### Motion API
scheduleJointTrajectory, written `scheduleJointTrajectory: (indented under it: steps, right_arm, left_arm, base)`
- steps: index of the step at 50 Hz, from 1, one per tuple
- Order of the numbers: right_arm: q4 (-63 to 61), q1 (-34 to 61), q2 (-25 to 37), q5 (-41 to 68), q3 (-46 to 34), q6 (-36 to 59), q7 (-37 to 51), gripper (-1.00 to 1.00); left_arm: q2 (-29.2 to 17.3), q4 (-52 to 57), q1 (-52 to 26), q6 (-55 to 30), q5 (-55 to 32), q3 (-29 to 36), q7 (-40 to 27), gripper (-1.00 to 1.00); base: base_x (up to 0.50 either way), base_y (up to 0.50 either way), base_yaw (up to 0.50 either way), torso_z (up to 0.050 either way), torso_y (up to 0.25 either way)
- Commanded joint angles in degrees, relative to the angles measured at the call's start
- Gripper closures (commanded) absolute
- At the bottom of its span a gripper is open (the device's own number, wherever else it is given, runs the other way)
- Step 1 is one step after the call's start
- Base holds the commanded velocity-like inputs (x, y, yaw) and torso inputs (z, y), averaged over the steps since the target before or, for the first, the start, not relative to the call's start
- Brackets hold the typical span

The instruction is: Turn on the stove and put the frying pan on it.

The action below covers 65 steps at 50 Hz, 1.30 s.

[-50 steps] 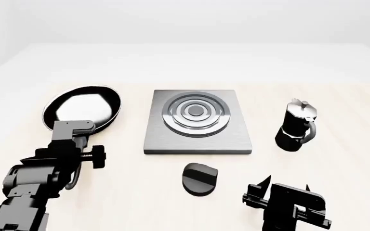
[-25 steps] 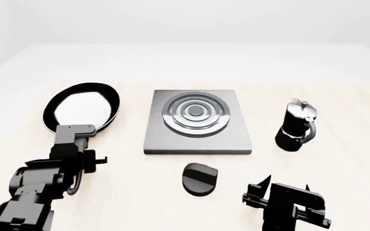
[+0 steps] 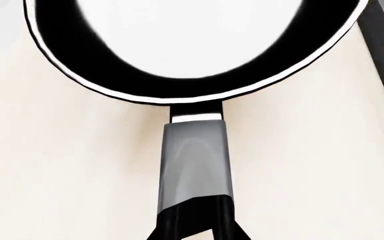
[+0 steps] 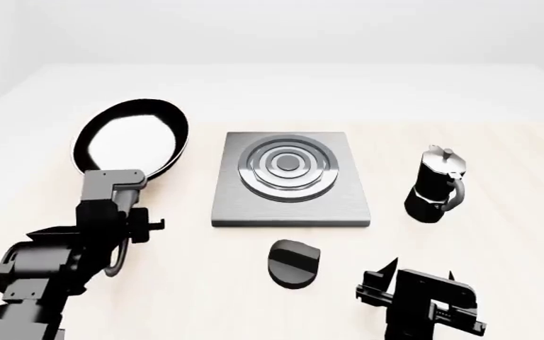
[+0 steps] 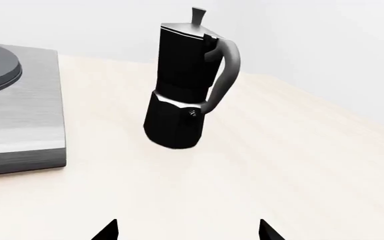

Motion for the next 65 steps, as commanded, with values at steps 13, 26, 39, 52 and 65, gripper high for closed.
scheduleJointTrajectory:
  steps: [13, 26, 39, 52, 65]
  right_arm:
    - [-0.59, -0.07, 0.35, 0.39, -0.43, 0.46, 0.17, -1.00]
    - [0.15, 0.26, 0.42, 0.60, -0.65, -0.01, -0.03, -1.00]
    - [2.15, 0.67, 0.29, 0.67, -0.74, -1.52, -0.29, -1.00]
    - [0.81, 0.50, 0.52, 0.99, -0.91, -0.44, 0.07, -1.00]
    - [1.84, 0.84, 0.59, 1.12, -1.22, -0.87, -0.23, -1.00]
  left_arm:
    - [-1.39, 20.94, -4.28, -10.99, -0.21, 7.49, 4.59, 1.00]
    - [-0.11, 21.34, -8.21, -11.15, 0.84, 12.32, 7.88, 1.00]
    - [-0.46, 21.14, -11.33, -11.96, 1.37, 17.26, 12.92, 1.00]
    - [0.36, 19.63, -13.88, -12.41, 2.88, 22.95, 16.82, 1.00]
    - [2.18, 17.12, -18.08, -17.41, 0.69, 23.56, 20.14, 1.00]
  base:
    - [0.00, 0.00, 0.00, 0.000, 0.002]
    - [0.00, 0.00, 0.00, 0.000, 0.002]
    - [0.00, 0.00, 0.00, 0.000, 0.002]
    - [0.00, 0.00, 0.00, 0.000, 0.002]
    - [0.00, 0.00, 0.00, 0.000, 0.002]
